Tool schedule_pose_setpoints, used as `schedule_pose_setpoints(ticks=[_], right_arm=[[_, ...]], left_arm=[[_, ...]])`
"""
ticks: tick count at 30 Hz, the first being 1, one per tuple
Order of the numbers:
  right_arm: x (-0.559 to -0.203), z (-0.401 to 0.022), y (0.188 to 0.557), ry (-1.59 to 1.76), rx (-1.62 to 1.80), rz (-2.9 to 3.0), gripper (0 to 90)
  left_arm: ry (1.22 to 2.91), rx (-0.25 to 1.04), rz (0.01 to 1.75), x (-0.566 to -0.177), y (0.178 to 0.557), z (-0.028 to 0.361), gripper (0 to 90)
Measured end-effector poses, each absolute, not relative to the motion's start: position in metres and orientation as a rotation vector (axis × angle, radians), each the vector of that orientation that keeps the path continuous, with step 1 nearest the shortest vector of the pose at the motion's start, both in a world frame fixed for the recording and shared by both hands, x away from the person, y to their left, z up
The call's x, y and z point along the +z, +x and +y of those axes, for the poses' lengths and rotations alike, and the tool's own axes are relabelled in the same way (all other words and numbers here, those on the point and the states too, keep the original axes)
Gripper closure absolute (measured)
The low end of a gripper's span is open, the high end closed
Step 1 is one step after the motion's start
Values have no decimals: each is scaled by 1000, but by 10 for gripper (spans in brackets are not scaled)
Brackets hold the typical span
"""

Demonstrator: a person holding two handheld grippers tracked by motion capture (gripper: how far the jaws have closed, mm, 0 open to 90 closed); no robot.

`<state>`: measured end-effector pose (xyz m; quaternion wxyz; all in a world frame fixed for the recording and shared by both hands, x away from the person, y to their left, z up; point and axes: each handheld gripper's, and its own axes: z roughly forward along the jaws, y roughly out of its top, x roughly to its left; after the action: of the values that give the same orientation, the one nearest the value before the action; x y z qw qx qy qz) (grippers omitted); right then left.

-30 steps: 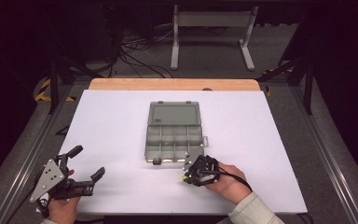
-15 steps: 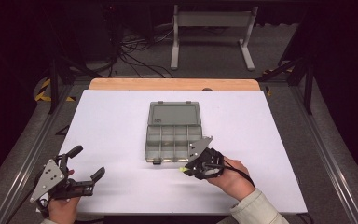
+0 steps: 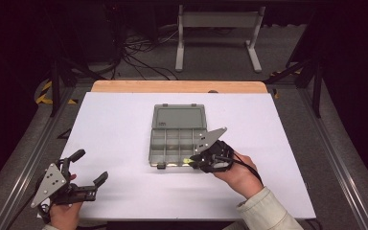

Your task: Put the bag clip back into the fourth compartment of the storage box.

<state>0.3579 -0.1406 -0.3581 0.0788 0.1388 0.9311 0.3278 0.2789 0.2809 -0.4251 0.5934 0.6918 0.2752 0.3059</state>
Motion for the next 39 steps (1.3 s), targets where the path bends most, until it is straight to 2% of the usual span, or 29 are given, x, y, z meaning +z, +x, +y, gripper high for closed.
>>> schedule_pose_setpoints(ticks=[18,39], right_arm=[[-339,-144,385,520,1023,2697,778],[-353,-148,437,709,992,2624,777]], left_arm=[[1607,709,642,-425,279,281,9],[1606,708,638,-426,280,281,9]])
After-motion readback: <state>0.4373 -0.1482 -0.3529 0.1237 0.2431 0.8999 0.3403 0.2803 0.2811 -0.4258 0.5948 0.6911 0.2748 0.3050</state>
